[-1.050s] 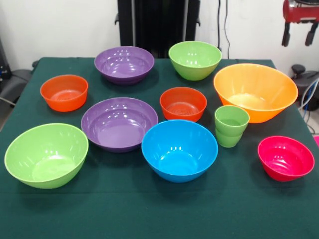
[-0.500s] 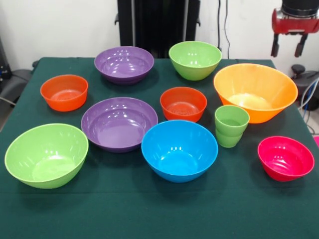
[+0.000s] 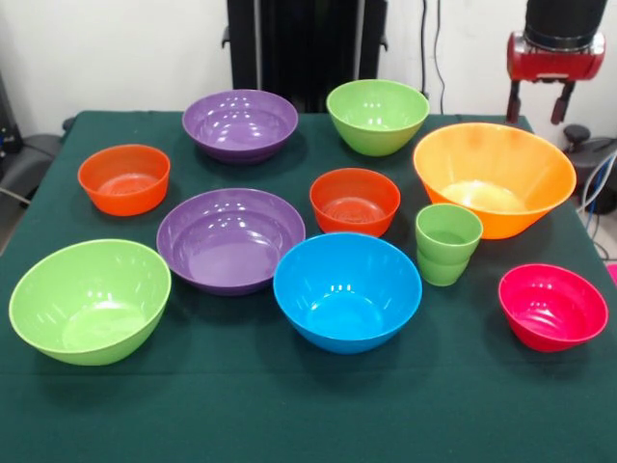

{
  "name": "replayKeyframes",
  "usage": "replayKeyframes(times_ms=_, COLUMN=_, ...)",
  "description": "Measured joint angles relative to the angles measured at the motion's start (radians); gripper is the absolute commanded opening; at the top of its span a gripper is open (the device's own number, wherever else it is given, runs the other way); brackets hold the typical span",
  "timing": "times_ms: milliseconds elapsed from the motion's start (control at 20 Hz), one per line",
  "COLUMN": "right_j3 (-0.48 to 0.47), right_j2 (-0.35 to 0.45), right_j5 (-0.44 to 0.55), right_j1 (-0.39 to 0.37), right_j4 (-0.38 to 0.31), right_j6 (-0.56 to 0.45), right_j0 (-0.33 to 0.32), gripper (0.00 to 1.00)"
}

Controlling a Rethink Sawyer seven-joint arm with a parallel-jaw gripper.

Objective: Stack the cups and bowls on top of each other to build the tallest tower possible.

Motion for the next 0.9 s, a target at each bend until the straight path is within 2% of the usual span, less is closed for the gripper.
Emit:
replayKeyframes(times_ms=400, right_j3=-0.013, right_j2=0.006, right_j5=-0.066, right_j1=0.056, right_j4=0.0, right_j6=0.0, right_j0=-0.002, gripper=1.0)
replayKeyframes(times_ms=900, right_j3=-0.055, right_j2=0.009, right_j5=-0.06, right_j1=0.082, right_j4=0.0, right_j6=0.0, right_j0=0.01, gripper=1.0)
